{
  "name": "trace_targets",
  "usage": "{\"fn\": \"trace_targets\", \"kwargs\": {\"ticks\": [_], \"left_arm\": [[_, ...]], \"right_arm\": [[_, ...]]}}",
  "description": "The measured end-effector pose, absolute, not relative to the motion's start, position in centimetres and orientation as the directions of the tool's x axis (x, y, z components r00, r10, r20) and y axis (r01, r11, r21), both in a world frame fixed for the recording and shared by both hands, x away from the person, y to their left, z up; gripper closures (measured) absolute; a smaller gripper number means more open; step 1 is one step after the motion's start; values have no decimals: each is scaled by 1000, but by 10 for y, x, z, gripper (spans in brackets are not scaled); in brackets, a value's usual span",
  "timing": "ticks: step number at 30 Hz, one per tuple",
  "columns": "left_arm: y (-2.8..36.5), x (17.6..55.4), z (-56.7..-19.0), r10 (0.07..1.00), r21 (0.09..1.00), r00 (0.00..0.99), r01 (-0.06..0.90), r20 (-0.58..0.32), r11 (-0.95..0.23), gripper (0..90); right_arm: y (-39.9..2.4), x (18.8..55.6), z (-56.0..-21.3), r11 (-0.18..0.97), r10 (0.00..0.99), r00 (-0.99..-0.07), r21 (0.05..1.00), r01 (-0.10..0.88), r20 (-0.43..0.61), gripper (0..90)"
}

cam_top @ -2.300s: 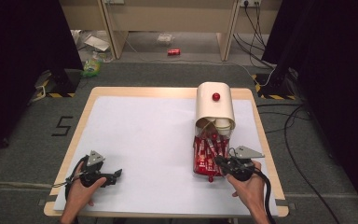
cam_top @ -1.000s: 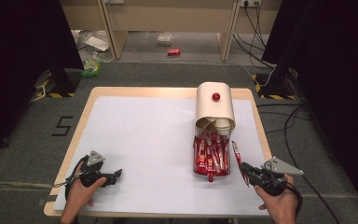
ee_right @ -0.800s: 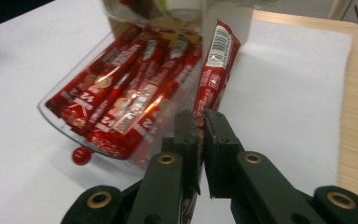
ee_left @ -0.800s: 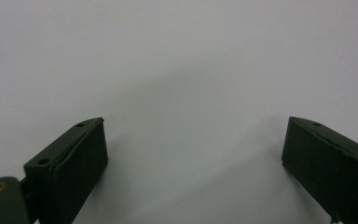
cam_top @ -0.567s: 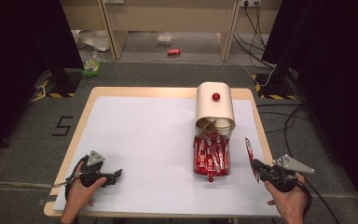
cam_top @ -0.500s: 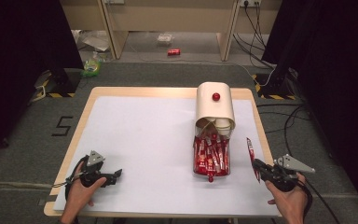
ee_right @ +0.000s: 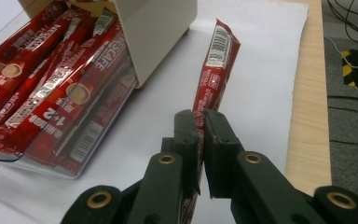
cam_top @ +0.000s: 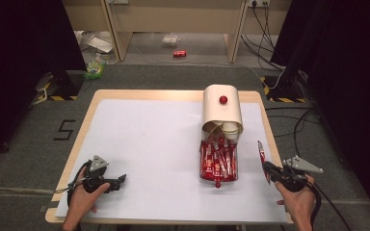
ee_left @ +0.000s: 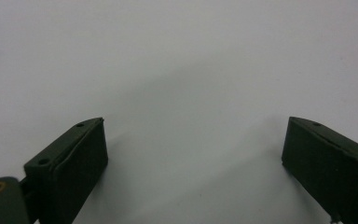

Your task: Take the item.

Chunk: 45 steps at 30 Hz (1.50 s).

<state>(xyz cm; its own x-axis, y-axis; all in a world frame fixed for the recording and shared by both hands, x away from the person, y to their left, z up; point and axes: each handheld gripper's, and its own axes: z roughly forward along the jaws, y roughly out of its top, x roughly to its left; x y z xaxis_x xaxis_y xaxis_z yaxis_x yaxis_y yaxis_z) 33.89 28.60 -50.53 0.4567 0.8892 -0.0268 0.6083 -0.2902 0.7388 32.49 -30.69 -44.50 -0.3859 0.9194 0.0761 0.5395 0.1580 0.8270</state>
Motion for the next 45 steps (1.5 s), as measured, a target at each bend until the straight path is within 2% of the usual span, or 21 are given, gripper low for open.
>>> {"fn": "trace_targets", "kwargs": {"ticks": [21,45], "left_arm": [[286,339,-505,889,739,457,608,-27,-290,59],[286,339,-505,889,739,457,608,-27,-290,59]], "right_arm": [[-301,347,-467,169,923,-376,788,592,84,847],[-303,360,-472,174,929,-363,779,603,73,846]]}}
